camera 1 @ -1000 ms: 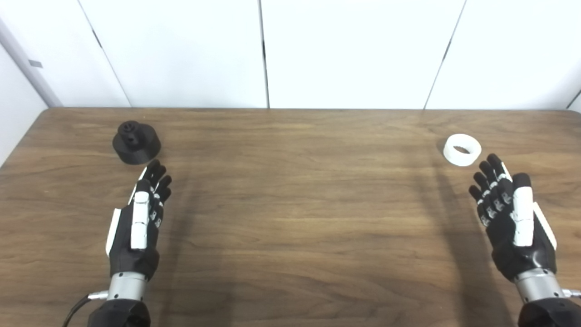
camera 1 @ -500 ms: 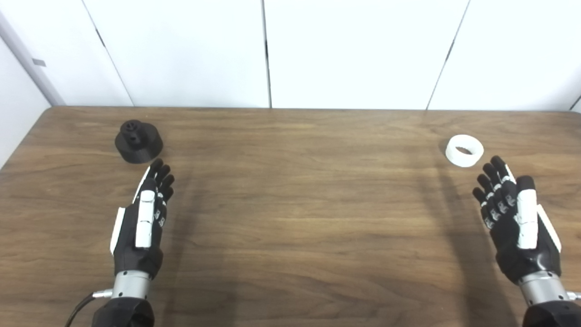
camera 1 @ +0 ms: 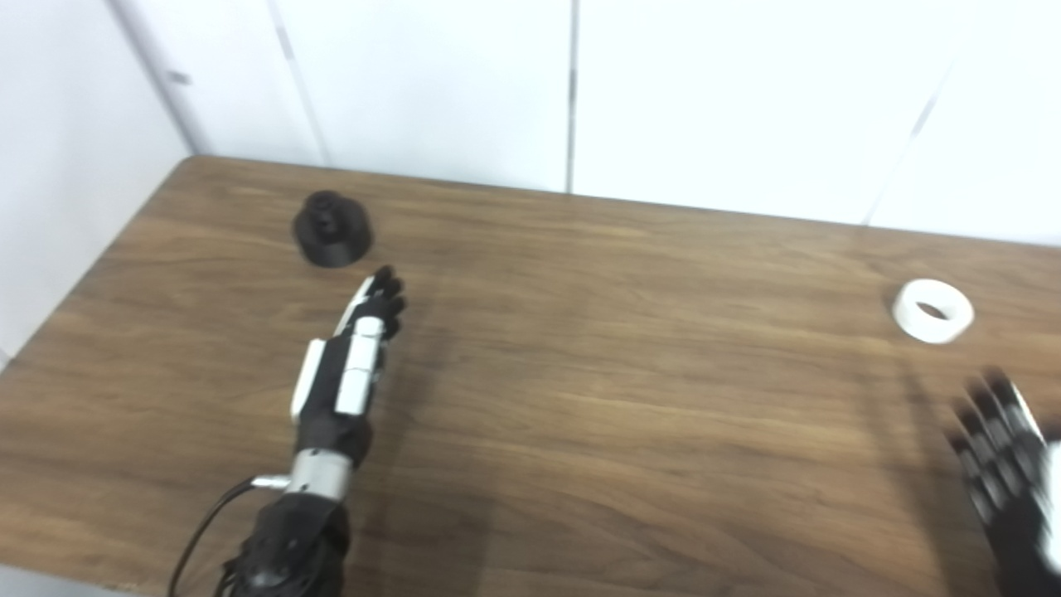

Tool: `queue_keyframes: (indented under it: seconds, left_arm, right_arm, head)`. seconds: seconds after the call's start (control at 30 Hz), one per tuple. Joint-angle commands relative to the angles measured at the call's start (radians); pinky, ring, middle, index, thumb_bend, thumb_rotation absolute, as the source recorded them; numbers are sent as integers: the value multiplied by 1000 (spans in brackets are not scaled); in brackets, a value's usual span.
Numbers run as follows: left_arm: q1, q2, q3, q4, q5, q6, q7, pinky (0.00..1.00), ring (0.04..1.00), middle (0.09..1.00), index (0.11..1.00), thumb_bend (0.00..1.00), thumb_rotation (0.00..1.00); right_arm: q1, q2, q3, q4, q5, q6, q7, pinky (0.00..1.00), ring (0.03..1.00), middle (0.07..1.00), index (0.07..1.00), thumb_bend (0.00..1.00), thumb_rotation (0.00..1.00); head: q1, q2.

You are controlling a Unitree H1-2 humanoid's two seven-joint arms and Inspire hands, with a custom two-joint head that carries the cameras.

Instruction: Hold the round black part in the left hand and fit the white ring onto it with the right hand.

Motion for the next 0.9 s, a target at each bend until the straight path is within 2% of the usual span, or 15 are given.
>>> queue_keyframes:
  seconds: [0.0, 0.13, 0.27, 0.43, 0.87]
  left_arm:
    - [-5, -21, -18, -7, 17, -55, 1, 968, 945, 950, 950, 533, 905]
    - [-4, -30, -33, 15, 27, -74, 4, 991, 958, 966, 962, 497, 932]
    - [-6, -43, -41, 39, 36, -96, 14, 1000, 954, 958, 951, 465, 932]
    - [-2, -41, -54, 49, 55, -108, 21, 1000, 961, 963, 957, 465, 947]
    - [-2, -40, -60, 50, 82, -108, 24, 1000, 966, 967, 969, 501, 909]
  right_arm:
    - [-12, -21, 1, -2, 13, -39, 7, 1000, 1000, 1000, 1000, 613, 1000]
    - [-5, -29, 15, 6, -15, -55, -19, 1000, 1000, 1000, 1000, 633, 1000]
    - [-4, -30, 22, 5, -17, -60, -36, 1000, 1000, 1000, 1000, 585, 1000]
    - [-8, -43, 22, 31, 9, -86, -26, 1000, 1000, 1000, 1000, 585, 1000]
    - [-5, -57, 32, 38, 5, -93, -40, 1000, 1000, 1000, 1000, 591, 1000]
  head:
    - [1, 1]
    - [40, -31]
    - [55, -50]
    - [55, -56]
    - [55, -51]
